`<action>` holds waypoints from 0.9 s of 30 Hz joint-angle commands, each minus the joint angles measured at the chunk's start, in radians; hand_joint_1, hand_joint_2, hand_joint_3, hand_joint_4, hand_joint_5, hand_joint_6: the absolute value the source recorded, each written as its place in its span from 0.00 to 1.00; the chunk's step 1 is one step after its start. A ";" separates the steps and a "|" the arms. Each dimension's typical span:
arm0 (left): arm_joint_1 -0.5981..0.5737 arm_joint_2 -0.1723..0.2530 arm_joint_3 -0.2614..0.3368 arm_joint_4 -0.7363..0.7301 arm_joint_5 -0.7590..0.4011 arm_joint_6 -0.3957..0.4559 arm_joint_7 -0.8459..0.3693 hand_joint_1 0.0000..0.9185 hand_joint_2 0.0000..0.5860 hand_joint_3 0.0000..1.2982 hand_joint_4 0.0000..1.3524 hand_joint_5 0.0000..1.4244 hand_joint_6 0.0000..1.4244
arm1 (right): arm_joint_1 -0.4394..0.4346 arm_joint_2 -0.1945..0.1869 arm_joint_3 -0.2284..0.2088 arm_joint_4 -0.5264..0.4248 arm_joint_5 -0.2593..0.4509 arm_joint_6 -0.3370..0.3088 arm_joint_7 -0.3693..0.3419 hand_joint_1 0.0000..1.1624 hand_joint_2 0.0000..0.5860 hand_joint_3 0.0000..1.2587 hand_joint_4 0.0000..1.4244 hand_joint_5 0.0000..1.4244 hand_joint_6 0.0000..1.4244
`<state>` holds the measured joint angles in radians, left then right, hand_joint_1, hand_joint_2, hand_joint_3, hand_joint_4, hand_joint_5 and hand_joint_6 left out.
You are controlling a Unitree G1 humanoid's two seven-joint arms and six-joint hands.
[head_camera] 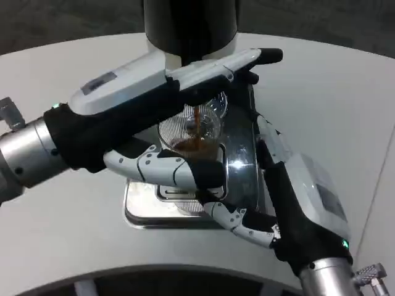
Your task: Grasp the cup under the faucet to collect the drink, then remove the cup.
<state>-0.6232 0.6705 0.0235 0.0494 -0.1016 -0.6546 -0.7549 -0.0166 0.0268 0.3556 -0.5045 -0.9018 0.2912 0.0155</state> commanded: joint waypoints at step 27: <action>0.007 0.026 -0.011 0.003 0.023 0.012 -0.005 0.00 0.21 0.01 0.00 0.08 0.06 | -0.288 -0.004 -0.041 0.323 0.244 -0.024 -0.037 0.53 0.36 0.00 0.00 0.00 0.06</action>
<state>-0.6318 0.6745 0.0233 0.0589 -0.1014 -0.6515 -0.7482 -0.2853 0.0087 0.3041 -0.2140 -0.6773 0.2792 -0.0098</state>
